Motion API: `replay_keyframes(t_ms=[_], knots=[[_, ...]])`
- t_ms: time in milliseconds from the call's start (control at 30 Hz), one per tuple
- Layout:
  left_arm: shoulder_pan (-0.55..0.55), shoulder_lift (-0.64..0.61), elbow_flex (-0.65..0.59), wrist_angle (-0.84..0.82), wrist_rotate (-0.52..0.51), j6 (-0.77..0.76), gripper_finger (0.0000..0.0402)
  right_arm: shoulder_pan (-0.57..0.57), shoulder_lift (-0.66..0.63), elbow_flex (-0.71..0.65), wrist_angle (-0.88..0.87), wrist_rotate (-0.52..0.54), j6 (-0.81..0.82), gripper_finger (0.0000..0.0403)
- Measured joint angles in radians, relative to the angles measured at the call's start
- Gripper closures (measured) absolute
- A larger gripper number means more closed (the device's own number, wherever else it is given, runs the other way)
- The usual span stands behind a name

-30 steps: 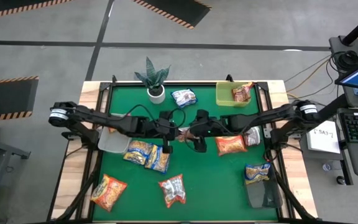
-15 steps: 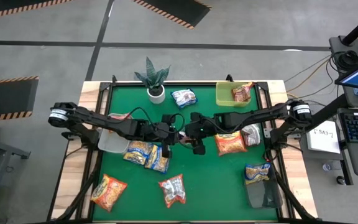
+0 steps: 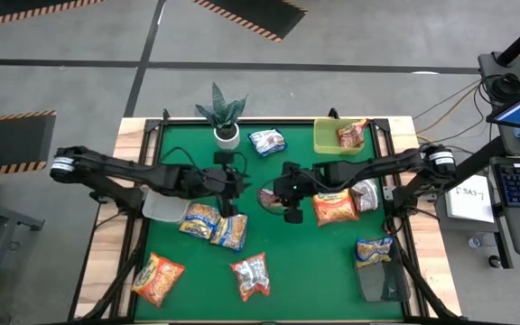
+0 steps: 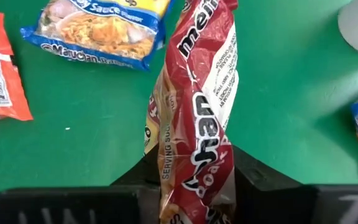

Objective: Sort Maruchan noodles
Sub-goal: Put the red noodle pack into the yellow bin

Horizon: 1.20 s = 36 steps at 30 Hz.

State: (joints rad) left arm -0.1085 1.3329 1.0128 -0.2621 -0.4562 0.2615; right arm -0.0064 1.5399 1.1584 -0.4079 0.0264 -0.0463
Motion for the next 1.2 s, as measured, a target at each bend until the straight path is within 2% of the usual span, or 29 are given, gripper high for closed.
replay_keyframes(t_ms=[233, 400, 500, 733, 867, 1067, 1200], knots=[[0.0, -0.148, -0.025, -0.01, -0.031, -0.005, 0.0321, -0.095, -0.056, 0.0, -0.013, 0.006, 0.067, 0.0326], [0.0, -0.217, -0.034, -0.007, -0.045, -0.022, 0.0323, -0.207, -0.112, 0.0, -0.047, 0.121, 0.171, 0.0322], [0.0, -0.237, -0.047, -0.009, -0.127, -0.039, 0.0326, -0.284, -0.141, 0.0, -0.091, 0.242, 0.282, 0.032], [0.001, -0.259, -0.117, -0.01, -0.422, -0.071, 0.0326, -0.465, -0.183, -0.015, -0.245, 0.464, 0.525, 0.033], [0.001, -0.267, -0.158, -0.007, -0.492, -0.081, 0.0326, -0.555, -0.203, -0.051, -0.266, 0.492, 0.597, 0.0326], [0.001, -0.271, -0.219, -0.008, -0.54, -0.109, 0.0326, -0.661, -0.208, -0.116, -0.26, 0.499, 0.679, 0.0332], [0.001, -0.273, -0.234, -0.008, -0.659, -0.092, 0.0326, -0.707, -0.196, -0.158, -0.208, 0.499, 0.701, 0.0334]])
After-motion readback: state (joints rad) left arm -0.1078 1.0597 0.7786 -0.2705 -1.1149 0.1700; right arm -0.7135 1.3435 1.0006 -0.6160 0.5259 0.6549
